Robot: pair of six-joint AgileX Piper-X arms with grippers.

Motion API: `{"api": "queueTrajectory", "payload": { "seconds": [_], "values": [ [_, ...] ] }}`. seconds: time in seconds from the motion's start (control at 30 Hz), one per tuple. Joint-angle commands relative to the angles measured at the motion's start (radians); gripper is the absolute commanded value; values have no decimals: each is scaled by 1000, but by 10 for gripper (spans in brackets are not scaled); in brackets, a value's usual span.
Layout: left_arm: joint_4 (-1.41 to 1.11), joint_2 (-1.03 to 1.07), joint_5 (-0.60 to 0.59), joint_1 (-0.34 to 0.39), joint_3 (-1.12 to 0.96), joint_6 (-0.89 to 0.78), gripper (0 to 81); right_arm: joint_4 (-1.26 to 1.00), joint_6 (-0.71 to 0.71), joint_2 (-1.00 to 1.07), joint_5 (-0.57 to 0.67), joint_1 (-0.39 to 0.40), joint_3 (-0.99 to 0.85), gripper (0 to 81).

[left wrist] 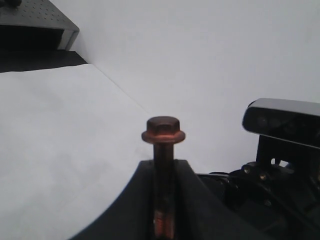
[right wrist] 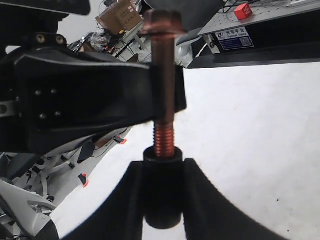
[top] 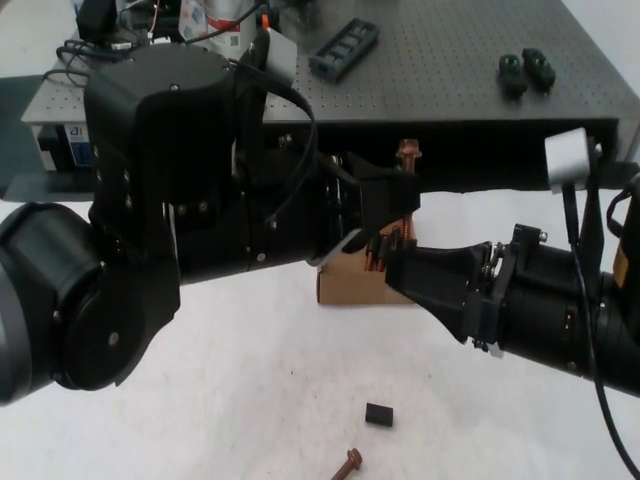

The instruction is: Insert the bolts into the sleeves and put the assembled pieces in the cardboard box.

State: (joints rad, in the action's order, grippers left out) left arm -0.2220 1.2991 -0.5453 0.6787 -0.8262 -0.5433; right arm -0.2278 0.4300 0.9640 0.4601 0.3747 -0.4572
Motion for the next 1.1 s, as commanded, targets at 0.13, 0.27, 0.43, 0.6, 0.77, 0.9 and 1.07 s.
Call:
{"api": "queueTrajectory", "payload": {
  "seconds": [0.13, 0.27, 0.43, 0.6, 0.77, 0.9, 1.07],
  "values": [
    [-16, -12, -70, 3, -4, -33, 132, -26, -52, -11, -1, -1, -10, 47],
    [-9, -12, -12, 3, -4, -33, 494, -26, -132, -8, -61, -19, -10, 47],
    [49, -12, 56, -21, -4, 10, 484, -26, -211, 75, -174, -96, -44, 47],
    [176, -12, 74, -84, 4, 90, 440, -10, -260, 371, -214, -138, -229, 47],
    [268, -12, 88, -84, 45, 247, 440, 201, -259, 680, -334, -139, -521, 47],
    [436, 5, 134, -57, 48, 361, 440, 354, -269, 898, -394, -134, -757, 47],
    [538, 84, 160, -14, 48, 424, 440, 461, -266, 1077, -415, -134, -959, 47]
  ]
}}
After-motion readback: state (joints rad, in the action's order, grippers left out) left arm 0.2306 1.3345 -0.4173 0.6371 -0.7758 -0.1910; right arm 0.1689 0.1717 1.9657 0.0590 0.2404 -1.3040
